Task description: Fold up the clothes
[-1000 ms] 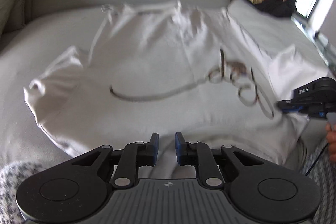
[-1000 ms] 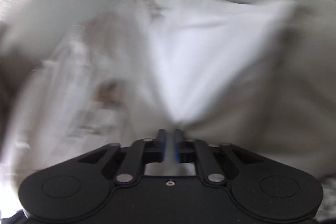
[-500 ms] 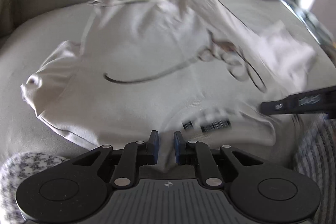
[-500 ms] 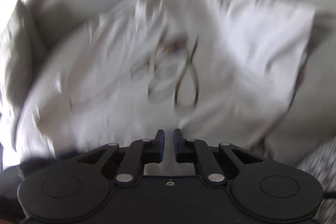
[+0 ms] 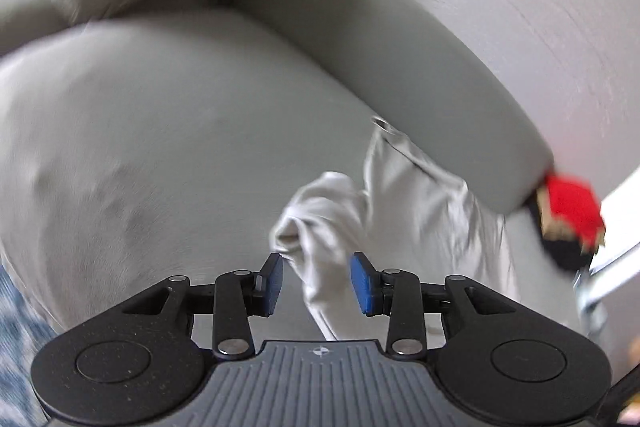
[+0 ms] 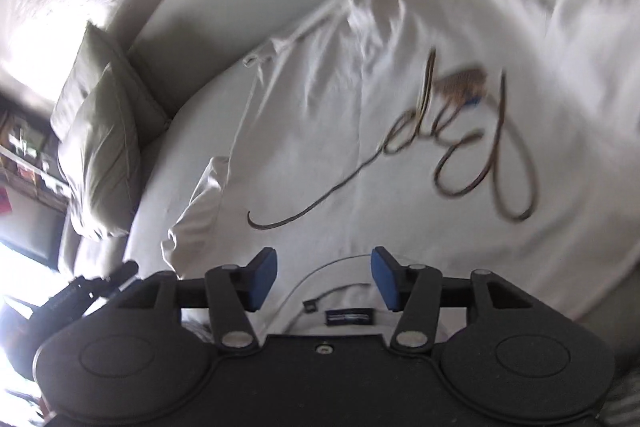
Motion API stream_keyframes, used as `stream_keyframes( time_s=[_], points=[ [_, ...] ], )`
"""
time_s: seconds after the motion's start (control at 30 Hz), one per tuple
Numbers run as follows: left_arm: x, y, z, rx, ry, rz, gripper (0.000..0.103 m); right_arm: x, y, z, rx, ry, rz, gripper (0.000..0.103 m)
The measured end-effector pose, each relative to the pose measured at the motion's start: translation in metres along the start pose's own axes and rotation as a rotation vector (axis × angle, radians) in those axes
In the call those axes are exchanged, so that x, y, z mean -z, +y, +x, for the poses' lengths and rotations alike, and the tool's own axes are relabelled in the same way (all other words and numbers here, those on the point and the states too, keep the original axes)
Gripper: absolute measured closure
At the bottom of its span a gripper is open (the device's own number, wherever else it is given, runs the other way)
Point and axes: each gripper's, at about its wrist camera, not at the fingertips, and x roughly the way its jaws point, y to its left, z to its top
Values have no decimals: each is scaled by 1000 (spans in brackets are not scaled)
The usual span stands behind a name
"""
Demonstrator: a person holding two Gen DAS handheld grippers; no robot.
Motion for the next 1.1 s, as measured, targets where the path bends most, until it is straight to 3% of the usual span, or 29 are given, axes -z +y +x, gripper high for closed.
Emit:
stream_keyframes(
  time_s=[0.13, 0.33, 0.4, 0.47, 0.53, 0.6, 0.63, 0.73, 0.87, 0.9, 0.93, 1.0, 1.07, 1.1],
  points=[
    [-9, 27, 20, 101, 37, -195, 70, -3, -13, 18, 3, 19, 101, 51],
    [-14, 46, 56, 159, 111, -395, 85, -1, -4, 20, 33, 25, 51, 50],
    [-18, 49, 63, 160, 121, -436, 82, -1, -4, 21, 30, 24, 53, 49],
    [-22, 50, 70, 138, 146, -458, 69, -2, -5, 21, 27, 24, 56, 48],
    [-25, 52, 72, 122, 143, -479, 76, -2, -6, 21, 25, 24, 60, 48],
    [-28, 54, 74, 106, 140, -499, 101, -1, -5, 21, 26, 24, 57, 48],
    [-30, 55, 75, 98, 139, -510, 103, -1, -5, 21, 25, 25, 54, 48],
    [-33, 33, 51, 69, 9, -352, 103, -2, -6, 20, 18, 27, 51, 48],
    [-25, -37, 8, 36, -226, 133, 103, -2, -8, 19, 12, 29, 46, 48],
    [-21, -54, 2, 36, -249, 251, 103, -2, -7, 20, 12, 28, 41, 48],
    [-16, -69, -2, 41, -258, 360, 103, -2, -7, 20, 12, 28, 35, 48],
    [-7, -87, 5, 3, -174, 508, 103, -2, -8, 20, 9, 27, 37, 48],
    [0, -82, 16, -74, -62, 530, 103, -2, -9, 19, 2, 30, 48, 48],
    [0, -72, 23, -100, -8, 493, 103, -3, -10, 19, -1, 31, 55, 48]
  ],
)
